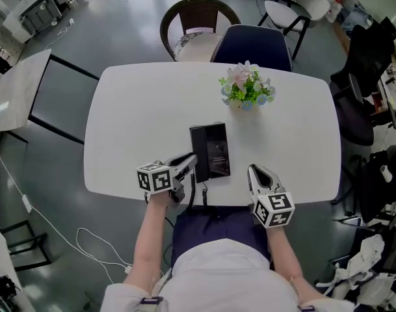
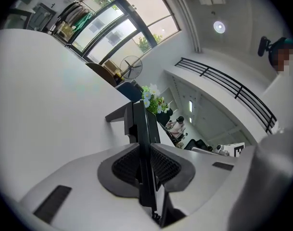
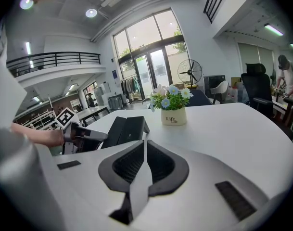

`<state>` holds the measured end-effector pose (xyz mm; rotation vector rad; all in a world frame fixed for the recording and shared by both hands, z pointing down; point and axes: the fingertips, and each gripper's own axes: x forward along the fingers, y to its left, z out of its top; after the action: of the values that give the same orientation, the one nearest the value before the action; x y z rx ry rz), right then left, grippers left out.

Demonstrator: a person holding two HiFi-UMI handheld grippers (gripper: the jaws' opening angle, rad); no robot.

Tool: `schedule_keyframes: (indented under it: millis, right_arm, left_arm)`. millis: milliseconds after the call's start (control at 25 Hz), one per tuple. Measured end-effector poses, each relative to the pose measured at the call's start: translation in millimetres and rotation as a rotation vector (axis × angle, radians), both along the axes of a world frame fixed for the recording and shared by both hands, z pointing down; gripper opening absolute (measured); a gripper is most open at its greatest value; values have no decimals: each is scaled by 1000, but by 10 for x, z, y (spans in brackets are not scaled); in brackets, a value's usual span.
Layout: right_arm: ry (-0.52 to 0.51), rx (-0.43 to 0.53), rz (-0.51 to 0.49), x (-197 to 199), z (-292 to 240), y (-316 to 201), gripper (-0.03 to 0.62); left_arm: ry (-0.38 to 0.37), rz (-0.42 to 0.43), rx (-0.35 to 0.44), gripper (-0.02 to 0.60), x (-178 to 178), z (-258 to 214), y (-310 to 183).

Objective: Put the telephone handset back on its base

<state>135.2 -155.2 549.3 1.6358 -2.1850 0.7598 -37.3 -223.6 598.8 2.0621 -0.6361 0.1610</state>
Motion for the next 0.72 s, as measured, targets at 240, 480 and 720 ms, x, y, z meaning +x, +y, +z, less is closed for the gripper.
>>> schedule_keyframes:
  millis: [240, 480, 720]
  right_arm:
    - [7, -4, 4, 36, 18, 17, 43]
    - [8, -8, 7, 42, 12, 11, 43]
    - [7, -13, 3, 15, 51, 11, 43]
  left_arm:
    - [88, -46, -20, 74, -4, 7, -2]
    - [125, -69, -21, 74, 5, -11, -26]
    - [104, -66, -6, 74, 13, 19, -29]
